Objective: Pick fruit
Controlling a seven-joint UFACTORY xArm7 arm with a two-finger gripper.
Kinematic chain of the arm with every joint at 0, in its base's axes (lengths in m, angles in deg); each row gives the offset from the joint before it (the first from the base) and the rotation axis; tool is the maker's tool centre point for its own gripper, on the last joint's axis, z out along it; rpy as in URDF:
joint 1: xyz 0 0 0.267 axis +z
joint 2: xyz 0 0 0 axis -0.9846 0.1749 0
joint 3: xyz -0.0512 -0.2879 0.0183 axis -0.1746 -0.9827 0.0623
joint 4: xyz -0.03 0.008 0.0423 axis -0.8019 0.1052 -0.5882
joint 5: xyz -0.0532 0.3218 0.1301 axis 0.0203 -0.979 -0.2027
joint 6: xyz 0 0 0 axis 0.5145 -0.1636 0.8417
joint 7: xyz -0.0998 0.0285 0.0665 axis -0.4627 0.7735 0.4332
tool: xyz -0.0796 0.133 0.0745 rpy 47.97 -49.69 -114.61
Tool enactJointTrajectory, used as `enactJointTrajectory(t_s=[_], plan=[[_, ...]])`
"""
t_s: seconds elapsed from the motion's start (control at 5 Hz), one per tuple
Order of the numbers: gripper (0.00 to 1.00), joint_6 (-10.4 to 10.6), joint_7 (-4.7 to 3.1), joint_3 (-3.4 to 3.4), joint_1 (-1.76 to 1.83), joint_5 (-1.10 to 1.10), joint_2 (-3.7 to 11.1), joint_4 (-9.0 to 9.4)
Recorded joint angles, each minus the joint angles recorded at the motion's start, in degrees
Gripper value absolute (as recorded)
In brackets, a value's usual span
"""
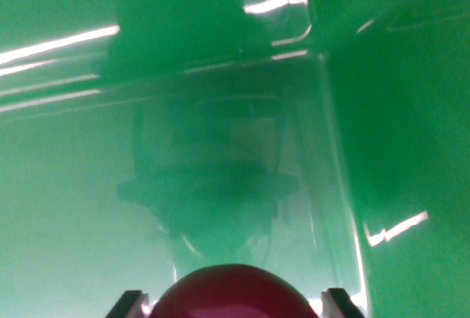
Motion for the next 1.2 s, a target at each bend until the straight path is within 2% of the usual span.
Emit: enactJointTrajectory(t_s=[0.2, 0.4, 0.6, 0.8, 1.0, 1.2], plan=[[1.0, -2.2, -0.12, 0.01, 0.03, -0.01, -0.75, -1.5], [1.0, -2.2, -0.12, 0.01, 0.03, -0.01, -0.75, -1.5], [1.0, -4.8, -0.26, 0.02, 0.06, -0.03, -1.62, -3.23], [1.0, -4.8, -0.26, 0.02, 0.06, -0.03, -1.62, -3.23], [1.0, -7.4, -0.4, 0.04, 0.09, -0.05, -2.48, -4.95], [1.0, -7.4, -0.4, 0.04, 0.09, -0.05, -2.48, -4.95]])
